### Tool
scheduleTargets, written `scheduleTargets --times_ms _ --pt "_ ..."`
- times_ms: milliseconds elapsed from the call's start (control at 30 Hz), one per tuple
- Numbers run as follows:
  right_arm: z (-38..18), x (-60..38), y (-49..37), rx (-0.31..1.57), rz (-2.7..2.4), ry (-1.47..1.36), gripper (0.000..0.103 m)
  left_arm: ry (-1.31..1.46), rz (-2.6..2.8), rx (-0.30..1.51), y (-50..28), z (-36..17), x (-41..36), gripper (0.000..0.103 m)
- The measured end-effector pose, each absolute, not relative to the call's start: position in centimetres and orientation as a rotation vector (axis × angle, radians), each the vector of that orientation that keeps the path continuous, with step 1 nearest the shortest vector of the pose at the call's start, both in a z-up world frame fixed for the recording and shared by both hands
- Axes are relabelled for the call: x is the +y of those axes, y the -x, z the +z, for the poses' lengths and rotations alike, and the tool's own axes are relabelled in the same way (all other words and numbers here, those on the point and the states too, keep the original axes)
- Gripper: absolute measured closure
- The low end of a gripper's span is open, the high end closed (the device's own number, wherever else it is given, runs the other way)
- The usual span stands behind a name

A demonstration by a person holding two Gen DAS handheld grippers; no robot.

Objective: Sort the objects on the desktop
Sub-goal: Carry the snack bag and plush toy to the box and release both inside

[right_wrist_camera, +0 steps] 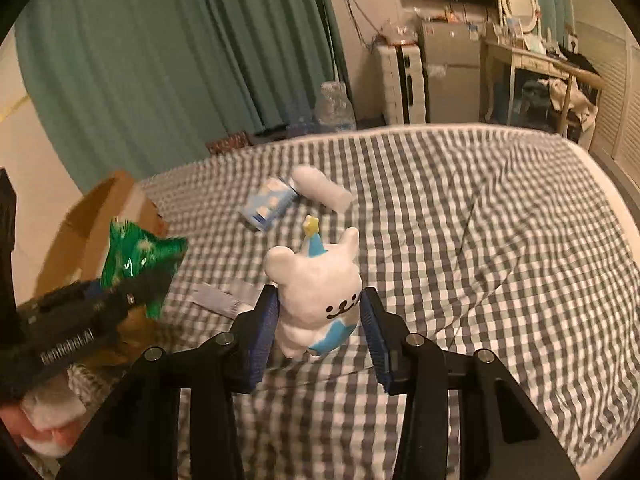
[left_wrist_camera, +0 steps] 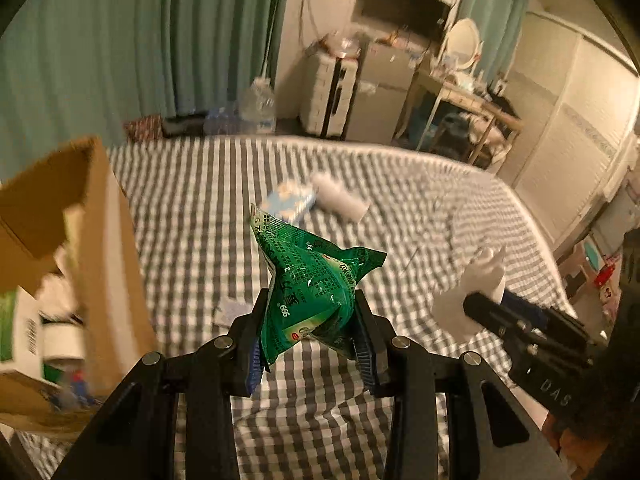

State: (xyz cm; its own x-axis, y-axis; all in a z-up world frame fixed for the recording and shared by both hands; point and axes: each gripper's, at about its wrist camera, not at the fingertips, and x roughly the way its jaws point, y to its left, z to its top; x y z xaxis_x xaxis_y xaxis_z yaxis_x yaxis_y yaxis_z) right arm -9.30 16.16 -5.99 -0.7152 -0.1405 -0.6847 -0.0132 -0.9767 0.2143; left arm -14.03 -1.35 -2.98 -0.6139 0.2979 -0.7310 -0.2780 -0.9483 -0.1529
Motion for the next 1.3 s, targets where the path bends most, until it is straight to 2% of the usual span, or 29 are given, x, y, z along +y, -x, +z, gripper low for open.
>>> scheduleTargets --times_ms 267,367,500,800,1033,1233,1267,1300 --pt "2.0 10.3 8.4 -0.194 -2.805 -0.994 0.061 1.2 2.597 -0.014 14.2 3.3 -7.3 0.065" --pt "4.6 6.7 8.1 -0.129 -2.764 -0.951 0.061 1.209 2.638 -0.052 14.3 4.8 -11.3 0.065" --pt "6.6 1.5 8.1 -0.106 -2.69 -0.916 0.061 1.22 2.719 -0.005 13.7 5.3 -16.5 0.065" --pt "3.5 -8.0 11.7 -0.038 -2.518 -1.059 0.061 1.263 2.757 -0.091 14.9 1.6 -25.4 0.065" --pt "0.3 -11.2 15.2 0.027 -2.501 -1.18 0.061 1.294 2.71 -0.143 16.5 -2.1 -27.7 0.065" --pt "-0.4 -12.0 15.9 -0.005 -2.544 -1.196 0.061 1.296 2.706 -0.145 18.1 -3.5 -29.0 0.064" --pt "0.0 -11.9 15.6 -0.016 -2.565 -1.153 0.059 1.29 2.71 -0.136 18.1 -3.5 -29.1 0.06" --pt "0.3 -11.8 15.4 -0.033 -2.569 -1.119 0.056 1.291 2.721 -0.12 18.1 -3.6 -29.2 0.05"
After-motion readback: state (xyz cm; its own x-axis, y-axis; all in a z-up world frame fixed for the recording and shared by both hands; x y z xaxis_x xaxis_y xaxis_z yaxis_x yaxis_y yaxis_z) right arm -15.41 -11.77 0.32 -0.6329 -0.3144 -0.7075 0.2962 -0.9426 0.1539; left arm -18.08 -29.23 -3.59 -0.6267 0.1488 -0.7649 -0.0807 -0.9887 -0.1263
